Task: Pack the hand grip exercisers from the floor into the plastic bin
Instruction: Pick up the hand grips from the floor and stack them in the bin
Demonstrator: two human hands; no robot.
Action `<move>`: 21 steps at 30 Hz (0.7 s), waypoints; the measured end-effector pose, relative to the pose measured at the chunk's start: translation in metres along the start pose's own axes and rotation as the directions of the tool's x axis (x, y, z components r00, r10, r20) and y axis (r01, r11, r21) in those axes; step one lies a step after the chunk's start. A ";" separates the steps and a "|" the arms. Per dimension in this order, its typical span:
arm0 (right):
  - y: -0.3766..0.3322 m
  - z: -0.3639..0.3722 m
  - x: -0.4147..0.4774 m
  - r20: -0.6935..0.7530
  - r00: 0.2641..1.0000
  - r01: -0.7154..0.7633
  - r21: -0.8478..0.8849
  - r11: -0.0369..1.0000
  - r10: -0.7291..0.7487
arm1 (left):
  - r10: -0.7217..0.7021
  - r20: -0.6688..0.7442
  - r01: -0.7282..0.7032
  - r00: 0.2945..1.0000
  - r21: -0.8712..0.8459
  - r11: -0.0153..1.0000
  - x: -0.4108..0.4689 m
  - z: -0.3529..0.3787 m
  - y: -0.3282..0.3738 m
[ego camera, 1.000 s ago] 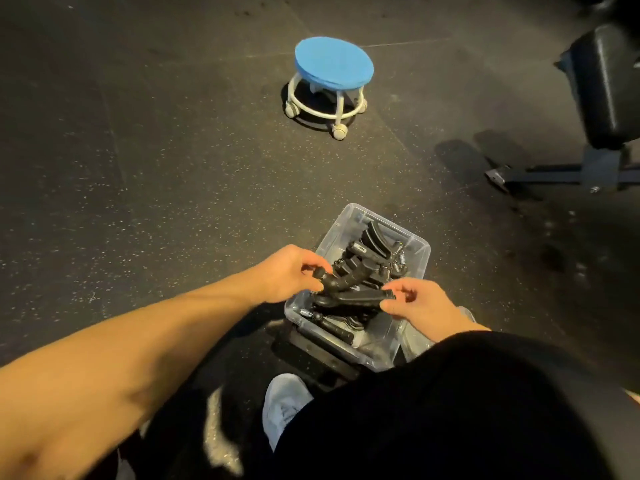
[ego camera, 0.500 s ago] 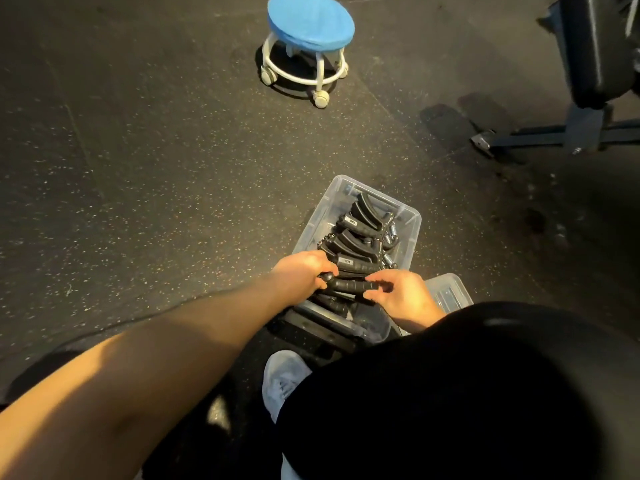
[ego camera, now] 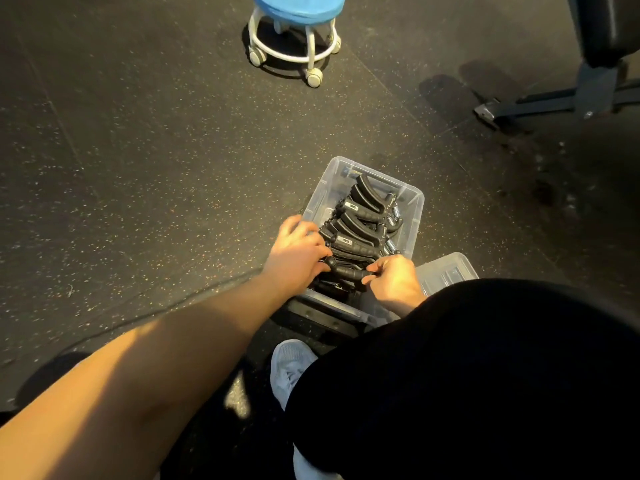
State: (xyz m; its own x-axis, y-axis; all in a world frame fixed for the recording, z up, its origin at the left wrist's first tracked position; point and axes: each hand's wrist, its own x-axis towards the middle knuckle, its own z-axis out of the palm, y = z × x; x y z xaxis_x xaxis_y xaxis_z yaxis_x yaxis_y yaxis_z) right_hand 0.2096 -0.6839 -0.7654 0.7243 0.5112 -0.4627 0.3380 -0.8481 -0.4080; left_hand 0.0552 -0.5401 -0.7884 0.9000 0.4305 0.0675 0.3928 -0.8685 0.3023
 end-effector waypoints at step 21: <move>-0.012 -0.026 -0.013 -0.005 0.991 0.136 0.017 0.991 -0.135 | -0.068 0.050 0.067 0.996 0.035 0.997 0.000 -0.009 -0.002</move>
State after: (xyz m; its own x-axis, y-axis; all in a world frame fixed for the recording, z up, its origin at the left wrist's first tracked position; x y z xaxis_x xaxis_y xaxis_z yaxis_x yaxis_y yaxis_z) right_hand 0.2116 -0.6840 -0.7335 0.6750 0.6206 -0.3990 0.4227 -0.7685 -0.4802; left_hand 0.0531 -0.5362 -0.7808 0.8794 0.4760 -0.0010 0.4582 -0.8459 0.2730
